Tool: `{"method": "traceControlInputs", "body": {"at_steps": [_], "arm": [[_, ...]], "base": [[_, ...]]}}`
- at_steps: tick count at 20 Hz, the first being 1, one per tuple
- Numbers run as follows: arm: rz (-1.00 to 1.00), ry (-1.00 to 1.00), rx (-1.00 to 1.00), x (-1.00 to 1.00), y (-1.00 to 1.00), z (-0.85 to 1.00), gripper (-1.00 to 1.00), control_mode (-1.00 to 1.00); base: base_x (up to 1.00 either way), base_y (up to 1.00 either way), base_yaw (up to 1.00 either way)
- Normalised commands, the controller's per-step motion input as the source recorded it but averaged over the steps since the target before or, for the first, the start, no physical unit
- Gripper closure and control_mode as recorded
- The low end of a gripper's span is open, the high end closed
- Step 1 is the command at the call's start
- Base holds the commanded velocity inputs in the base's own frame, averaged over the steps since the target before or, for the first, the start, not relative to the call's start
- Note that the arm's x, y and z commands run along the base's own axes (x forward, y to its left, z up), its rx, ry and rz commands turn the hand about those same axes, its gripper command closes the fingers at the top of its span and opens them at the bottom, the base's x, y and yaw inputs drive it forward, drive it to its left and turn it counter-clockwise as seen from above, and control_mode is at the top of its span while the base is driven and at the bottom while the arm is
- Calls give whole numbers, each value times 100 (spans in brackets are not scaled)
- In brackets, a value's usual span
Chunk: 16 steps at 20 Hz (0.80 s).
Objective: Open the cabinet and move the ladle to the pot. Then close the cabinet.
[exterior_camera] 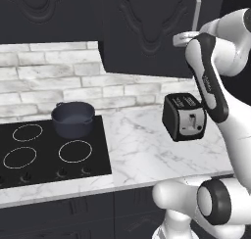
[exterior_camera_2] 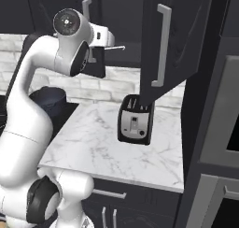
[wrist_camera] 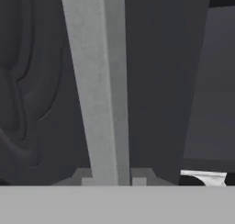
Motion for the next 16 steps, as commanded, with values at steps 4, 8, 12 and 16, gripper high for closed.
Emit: {"method": "traceControlInputs", "body": {"at_steps": [4,8,12,16], "arm": [[-7,-1,0,-78,1,0,100,-100],[-9,-1,0,-89,0,0,100,-100],[-11,0,0,-91,0,0,100,-100],[-11,0,0,-72,0,0,100,-100]], "base": [[0,0,0],[0,0,0],[0,0,0],[0,0,0]]}}
